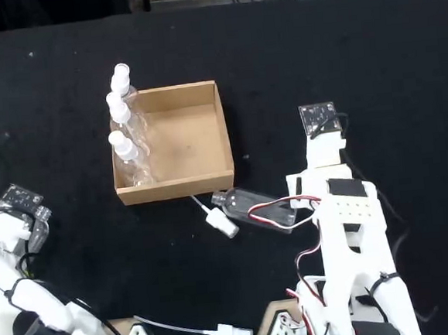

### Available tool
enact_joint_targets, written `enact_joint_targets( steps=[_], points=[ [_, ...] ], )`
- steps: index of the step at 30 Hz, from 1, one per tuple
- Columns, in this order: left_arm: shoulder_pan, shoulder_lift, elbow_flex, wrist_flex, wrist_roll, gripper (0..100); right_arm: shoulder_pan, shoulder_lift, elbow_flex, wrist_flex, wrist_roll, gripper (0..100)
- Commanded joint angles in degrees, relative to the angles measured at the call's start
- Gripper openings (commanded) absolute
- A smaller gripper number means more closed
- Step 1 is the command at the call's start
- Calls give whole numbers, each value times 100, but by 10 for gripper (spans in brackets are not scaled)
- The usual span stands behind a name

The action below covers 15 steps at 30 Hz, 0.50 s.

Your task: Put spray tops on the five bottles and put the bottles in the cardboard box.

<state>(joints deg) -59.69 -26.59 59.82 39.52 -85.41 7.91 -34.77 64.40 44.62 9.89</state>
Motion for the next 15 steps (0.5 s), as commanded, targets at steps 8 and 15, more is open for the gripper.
enact_joint_targets(
  steps=[8,15],
  points=[
    [-171,-325,-277,-53,1582,95,114,-57,-558,615,9,172],
    [-207,-1644,66,-53,4185,95,88,-66,-1692,2171,914,170]
  ],
)
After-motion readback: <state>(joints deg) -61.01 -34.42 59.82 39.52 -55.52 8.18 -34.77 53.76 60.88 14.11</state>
